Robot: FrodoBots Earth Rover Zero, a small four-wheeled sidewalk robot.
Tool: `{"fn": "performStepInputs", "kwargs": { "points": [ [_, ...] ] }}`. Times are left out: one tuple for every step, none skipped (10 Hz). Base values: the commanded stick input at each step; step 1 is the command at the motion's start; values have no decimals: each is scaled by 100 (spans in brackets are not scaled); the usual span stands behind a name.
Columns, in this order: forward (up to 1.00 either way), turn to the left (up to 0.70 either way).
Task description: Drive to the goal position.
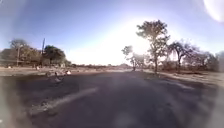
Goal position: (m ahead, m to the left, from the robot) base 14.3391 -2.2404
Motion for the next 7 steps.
{"fn": "performStepInputs", "kwargs": {
  "points": [
    [50,0],
    [50,0],
    [50,0],
    [50,0],
    [50,0],
    [50,0],
    [50,0]
  ]
}}
